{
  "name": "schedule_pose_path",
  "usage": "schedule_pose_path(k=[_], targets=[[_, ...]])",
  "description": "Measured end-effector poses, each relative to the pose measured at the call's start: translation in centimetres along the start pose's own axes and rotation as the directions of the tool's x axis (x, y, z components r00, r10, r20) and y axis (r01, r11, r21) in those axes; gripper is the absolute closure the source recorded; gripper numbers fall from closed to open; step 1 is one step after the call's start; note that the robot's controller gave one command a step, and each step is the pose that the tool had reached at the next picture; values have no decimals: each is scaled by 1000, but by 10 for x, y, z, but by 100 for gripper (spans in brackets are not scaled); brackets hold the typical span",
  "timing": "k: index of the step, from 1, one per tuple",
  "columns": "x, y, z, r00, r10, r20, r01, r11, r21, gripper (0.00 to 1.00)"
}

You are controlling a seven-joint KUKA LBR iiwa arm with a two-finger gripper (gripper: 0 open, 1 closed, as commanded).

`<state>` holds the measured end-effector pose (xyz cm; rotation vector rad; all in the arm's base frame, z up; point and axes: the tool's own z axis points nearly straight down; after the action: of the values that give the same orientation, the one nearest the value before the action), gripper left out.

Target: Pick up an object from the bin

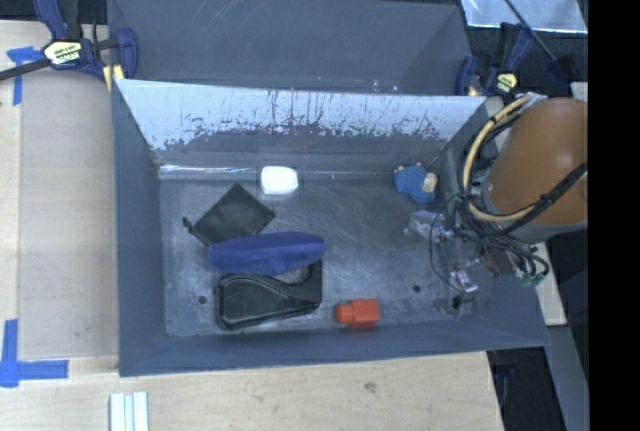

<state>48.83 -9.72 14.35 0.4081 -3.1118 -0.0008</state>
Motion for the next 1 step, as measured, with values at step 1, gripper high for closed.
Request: schedule_pose_path(k=[1], targets=[[-30,62,68,996,87,0,-87,996,-1,0]])
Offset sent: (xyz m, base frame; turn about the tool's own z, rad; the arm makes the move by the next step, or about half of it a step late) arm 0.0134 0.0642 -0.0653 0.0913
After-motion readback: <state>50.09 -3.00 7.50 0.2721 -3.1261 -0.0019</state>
